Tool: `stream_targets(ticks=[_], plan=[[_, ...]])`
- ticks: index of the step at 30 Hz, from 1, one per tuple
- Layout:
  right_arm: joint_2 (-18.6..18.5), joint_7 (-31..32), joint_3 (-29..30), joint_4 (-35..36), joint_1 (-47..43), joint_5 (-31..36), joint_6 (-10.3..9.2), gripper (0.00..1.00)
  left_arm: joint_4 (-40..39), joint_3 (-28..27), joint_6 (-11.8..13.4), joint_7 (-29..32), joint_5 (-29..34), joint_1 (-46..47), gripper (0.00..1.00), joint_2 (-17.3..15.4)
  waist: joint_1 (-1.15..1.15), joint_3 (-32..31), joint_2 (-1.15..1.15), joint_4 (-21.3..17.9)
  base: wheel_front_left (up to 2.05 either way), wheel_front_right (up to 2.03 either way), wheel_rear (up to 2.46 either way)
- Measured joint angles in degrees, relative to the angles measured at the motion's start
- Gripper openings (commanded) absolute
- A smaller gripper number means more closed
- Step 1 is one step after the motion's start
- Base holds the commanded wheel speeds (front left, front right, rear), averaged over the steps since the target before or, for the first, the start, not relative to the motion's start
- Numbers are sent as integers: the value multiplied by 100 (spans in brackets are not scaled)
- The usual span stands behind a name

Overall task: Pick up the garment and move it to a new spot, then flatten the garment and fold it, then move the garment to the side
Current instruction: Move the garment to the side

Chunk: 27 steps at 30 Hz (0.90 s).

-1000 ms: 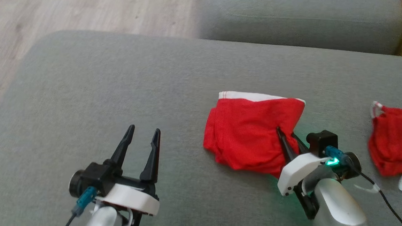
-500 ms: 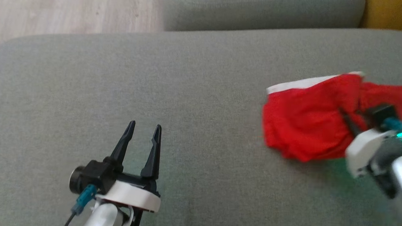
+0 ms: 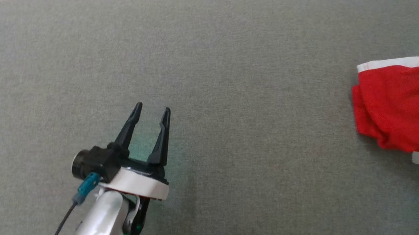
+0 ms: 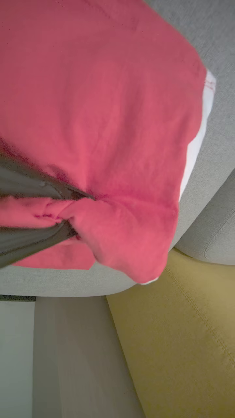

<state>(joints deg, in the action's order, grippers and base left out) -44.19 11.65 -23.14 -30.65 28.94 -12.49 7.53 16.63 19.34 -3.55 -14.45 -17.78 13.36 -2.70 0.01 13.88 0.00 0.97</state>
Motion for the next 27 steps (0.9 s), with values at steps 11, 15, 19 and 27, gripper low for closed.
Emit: stream_targets(ticks=[11, 15, 19, 27], plan=[[-144, 232, 603, -519, 241, 1223, 0, 0, -3, -67, -52, 0, -47, 152, 100, 2, 0, 290, 0, 181, 0, 0, 0], [-67, 308, 954, -525, 249, 1618, 0, 0, -8, -82, -51, 0, -47, 152, 100, 2, -1, 314, 0, 180, 0, 0, 0], [151, 375, 1265, -497, 200, 1839, 0, 0, -14, -91, -51, 0, -46, 152, 100, 3, 0, 310, 0, 152, 0, 0, 0], [536, 399, 1733, 11, 54, 2306, 0, 100, 14, -126, -54, 0, -36, 152, 100, 3, -1, 162, 0, 93, 0, 0, 0]])
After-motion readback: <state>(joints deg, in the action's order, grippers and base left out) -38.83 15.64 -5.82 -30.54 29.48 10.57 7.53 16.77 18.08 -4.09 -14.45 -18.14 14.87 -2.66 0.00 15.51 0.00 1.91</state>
